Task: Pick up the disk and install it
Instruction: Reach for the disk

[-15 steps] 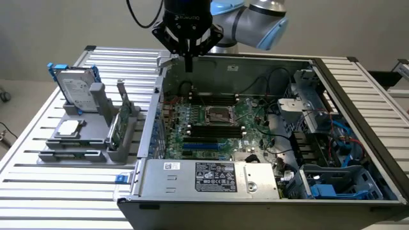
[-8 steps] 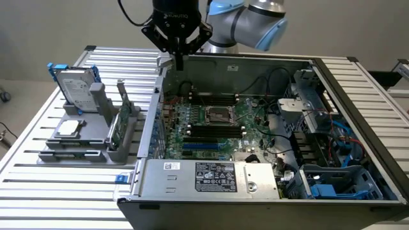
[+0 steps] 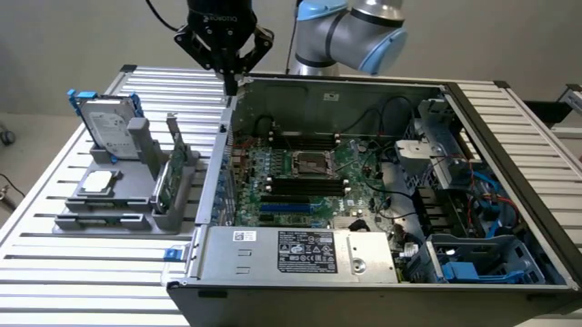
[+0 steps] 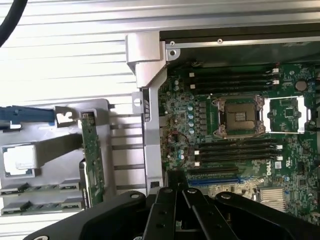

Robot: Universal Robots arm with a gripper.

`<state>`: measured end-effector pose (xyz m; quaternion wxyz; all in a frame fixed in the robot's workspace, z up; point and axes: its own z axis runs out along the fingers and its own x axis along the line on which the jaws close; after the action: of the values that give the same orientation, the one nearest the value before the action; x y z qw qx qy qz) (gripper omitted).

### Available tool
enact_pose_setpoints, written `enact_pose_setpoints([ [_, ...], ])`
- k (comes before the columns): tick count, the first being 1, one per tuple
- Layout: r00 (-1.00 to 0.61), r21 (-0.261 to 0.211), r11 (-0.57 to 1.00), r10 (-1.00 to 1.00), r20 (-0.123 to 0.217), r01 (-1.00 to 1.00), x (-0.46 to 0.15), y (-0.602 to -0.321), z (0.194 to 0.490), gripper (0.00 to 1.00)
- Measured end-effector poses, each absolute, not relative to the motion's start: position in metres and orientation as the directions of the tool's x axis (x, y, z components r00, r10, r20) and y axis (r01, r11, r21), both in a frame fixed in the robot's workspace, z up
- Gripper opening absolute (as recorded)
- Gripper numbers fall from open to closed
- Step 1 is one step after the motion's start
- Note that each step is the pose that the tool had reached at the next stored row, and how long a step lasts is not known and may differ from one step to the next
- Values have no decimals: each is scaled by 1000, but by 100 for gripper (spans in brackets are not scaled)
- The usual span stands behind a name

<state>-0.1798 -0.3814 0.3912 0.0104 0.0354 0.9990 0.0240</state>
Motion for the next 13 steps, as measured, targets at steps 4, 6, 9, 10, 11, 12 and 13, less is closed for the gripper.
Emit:
enact_pose_setpoints([
  [4, -997, 48, 996, 71, -19, 70, -198, -375, 390, 11],
  [6, -997, 46, 996, 71, -19, 70, -207, -370, 389, 11],
  [9, -997, 44, 997, 71, -19, 70, -221, -364, 386, 11],
  [10, -997, 44, 997, 71, -19, 70, -225, -361, 385, 11],
  [11, -997, 43, 997, 71, -19, 70, -230, -359, 383, 11],
  [12, -997, 43, 997, 71, -19, 70, -234, -357, 382, 11],
  [13, -997, 43, 997, 71, -19, 70, -239, -354, 381, 11],
])
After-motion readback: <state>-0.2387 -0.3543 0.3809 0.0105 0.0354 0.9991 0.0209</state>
